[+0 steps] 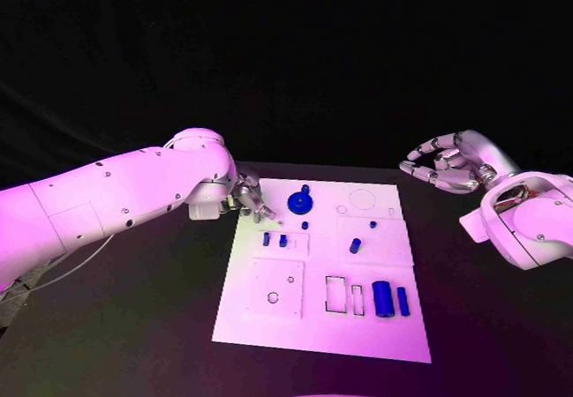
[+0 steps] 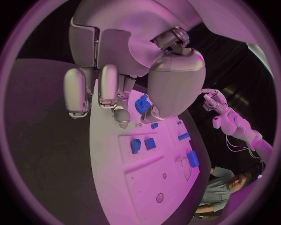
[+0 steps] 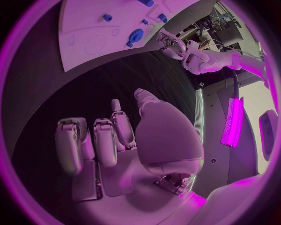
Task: Assemble the parts on the task board
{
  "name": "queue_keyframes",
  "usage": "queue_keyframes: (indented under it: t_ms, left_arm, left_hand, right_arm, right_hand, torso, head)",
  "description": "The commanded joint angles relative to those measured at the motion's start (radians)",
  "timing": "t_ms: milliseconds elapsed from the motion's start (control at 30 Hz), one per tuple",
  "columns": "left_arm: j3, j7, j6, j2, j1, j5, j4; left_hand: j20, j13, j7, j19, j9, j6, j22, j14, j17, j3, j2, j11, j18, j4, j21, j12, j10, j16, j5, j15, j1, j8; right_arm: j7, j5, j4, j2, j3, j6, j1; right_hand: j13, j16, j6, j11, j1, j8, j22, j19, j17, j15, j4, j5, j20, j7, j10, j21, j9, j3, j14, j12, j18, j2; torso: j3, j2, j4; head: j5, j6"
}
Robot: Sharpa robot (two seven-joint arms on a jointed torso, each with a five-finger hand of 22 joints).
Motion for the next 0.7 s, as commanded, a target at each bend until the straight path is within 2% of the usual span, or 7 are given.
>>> queue_keyframes:
  t_ms: [33, 167, 400, 533, 700]
  left_arm:
    - [-0.005, -0.008, 0.162, 0.029, 0.016, 0.045, -0.046]
    - [-0.017, -0.010, 0.205, 0.074, 0.028, 0.090, -0.117]
    - [-0.027, -0.012, 0.220, 0.130, 0.034, 0.129, -0.187]
    - [-0.032, -0.013, 0.227, 0.148, 0.035, 0.134, -0.208]
    - [-0.039, -0.015, 0.240, 0.164, 0.034, 0.139, -0.225]
  left_hand:
    - [0.006, -0.002, 0.008, -0.002, -0.003, -0.004, 0.039, 0.085, 0.204, -0.002, -0.001, 0.005, 0.013, -0.001, -0.003, -0.002, -0.006, 0.001, 0.006, 0.009, 0.014, -0.008]
    - [0.009, -0.005, 0.011, -0.003, -0.010, -0.004, 0.037, 0.085, 0.204, 0.003, -0.002, 0.008, 0.014, -0.002, -0.004, -0.003, -0.010, 0.001, 0.006, 0.012, 0.027, -0.021]
    - [0.012, -0.013, 0.014, -0.005, -0.015, -0.003, 0.035, 0.084, 0.202, 0.011, -0.001, 0.011, 0.014, -0.002, -0.006, -0.008, -0.019, 0.000, 0.008, 0.014, 0.037, -0.031]
    - [0.013, -0.003, 0.015, -0.002, -0.017, 0.002, 0.039, 0.085, 0.206, 0.015, 0.003, 0.012, 0.013, 0.001, -0.004, -0.001, -0.015, 0.002, 0.008, 0.015, 0.036, -0.035]
    - [0.014, 0.008, 0.011, 0.003, -0.018, 0.017, 0.046, 0.089, 0.216, 0.028, 0.008, 0.009, 0.012, -0.002, 0.000, 0.009, -0.007, 0.009, 0.009, 0.014, 0.044, -0.036]
  right_arm:
    - [0.005, -0.012, -0.002, 0.003, 0.000, 0.009, -0.001]
    - [0.005, -0.012, -0.004, 0.006, 0.000, 0.009, -0.002]
    - [0.005, -0.012, -0.006, 0.010, 0.000, 0.009, -0.003]
    - [0.005, -0.012, -0.006, 0.012, 0.000, 0.010, -0.003]
    - [0.005, -0.012, -0.007, 0.013, 0.000, 0.010, -0.003]
  right_hand:
    - [0.016, -0.006, 0.006, -0.005, -0.007, 0.005, 0.212, 0.057, 0.149, -0.007, 0.000, 0.005, -0.006, -0.001, 0.001, -0.003, 0.001, -0.005, 0.076, 0.000, 0.013, 0.000]
    - [0.016, -0.006, 0.006, -0.005, -0.007, 0.005, 0.212, 0.057, 0.149, -0.007, 0.000, 0.005, -0.006, -0.001, 0.001, -0.003, 0.001, -0.005, 0.076, 0.000, 0.013, 0.000]
    - [0.016, -0.006, 0.006, -0.005, -0.007, 0.005, 0.212, 0.057, 0.149, -0.007, 0.000, 0.005, -0.006, -0.001, 0.001, -0.003, 0.001, -0.005, 0.076, 0.000, 0.013, 0.000]
    - [0.016, -0.006, 0.006, -0.005, -0.007, 0.005, 0.212, 0.057, 0.149, -0.007, 0.000, 0.005, -0.006, -0.001, 0.001, -0.003, 0.001, -0.005, 0.076, 0.000, 0.013, 0.000]
    - [0.016, -0.006, 0.006, -0.005, -0.007, 0.005, 0.212, 0.057, 0.149, -0.007, 0.000, 0.005, -0.006, -0.001, 0.001, -0.003, 0.001, -0.005, 0.076, 0.000, 0.013, 0.000]
  torso:
    - [0.0006, 0.000, 0.0012]
    - [0.0004, 0.000, 0.0008]
    - [-0.0009, 0.002, -0.0014]
    - [0.0002, 0.000, -0.0007]
    - [-0.0005, 0.000, 0.0007]
  head:
    - [0.001, 0.000]
    - [0.003, 0.000]
    - [0.004, -0.001]
    - [0.004, -0.002]
    - [0.003, -0.004]
